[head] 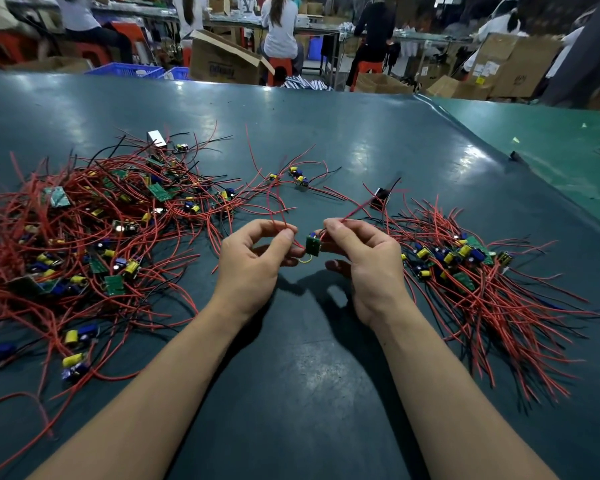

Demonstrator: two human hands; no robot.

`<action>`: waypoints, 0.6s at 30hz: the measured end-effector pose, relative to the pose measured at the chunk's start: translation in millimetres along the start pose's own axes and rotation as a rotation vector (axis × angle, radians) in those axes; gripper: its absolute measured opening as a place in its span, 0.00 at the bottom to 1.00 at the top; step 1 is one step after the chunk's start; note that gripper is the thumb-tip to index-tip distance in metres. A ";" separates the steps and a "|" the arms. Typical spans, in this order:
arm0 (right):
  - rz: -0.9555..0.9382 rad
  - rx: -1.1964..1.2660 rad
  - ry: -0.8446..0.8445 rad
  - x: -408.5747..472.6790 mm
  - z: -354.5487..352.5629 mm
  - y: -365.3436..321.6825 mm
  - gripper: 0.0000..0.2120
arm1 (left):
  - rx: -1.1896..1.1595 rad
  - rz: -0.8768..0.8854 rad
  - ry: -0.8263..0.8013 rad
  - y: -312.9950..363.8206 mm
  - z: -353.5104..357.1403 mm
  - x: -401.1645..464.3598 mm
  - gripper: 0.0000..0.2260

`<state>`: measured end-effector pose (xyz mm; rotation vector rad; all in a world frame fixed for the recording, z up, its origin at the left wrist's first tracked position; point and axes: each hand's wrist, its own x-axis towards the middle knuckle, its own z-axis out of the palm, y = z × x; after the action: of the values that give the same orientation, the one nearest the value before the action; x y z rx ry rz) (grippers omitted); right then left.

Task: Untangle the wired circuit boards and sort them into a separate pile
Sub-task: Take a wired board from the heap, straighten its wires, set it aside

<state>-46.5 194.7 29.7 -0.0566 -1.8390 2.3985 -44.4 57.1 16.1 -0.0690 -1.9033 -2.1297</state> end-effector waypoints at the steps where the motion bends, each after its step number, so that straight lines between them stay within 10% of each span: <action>1: 0.020 0.015 0.028 0.8 -0.3 -0.5 0.05 | -0.047 -0.018 0.016 0.5 0.8 0.5 0.05; 9: 0.090 0.185 -0.137 -1.8 0.4 -4.0 0.05 | -0.442 -0.252 -0.058 1.9 2.0 4.1 0.07; 18: 0.276 0.127 -0.108 -2.3 6.5 2.7 0.06 | -0.191 0.022 -0.006 -1.3 -5.3 4.9 0.10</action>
<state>-45.1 187.5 28.7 -0.1845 -1.8230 2.7504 -48.6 51.2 15.2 -0.1349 -1.6890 -2.2930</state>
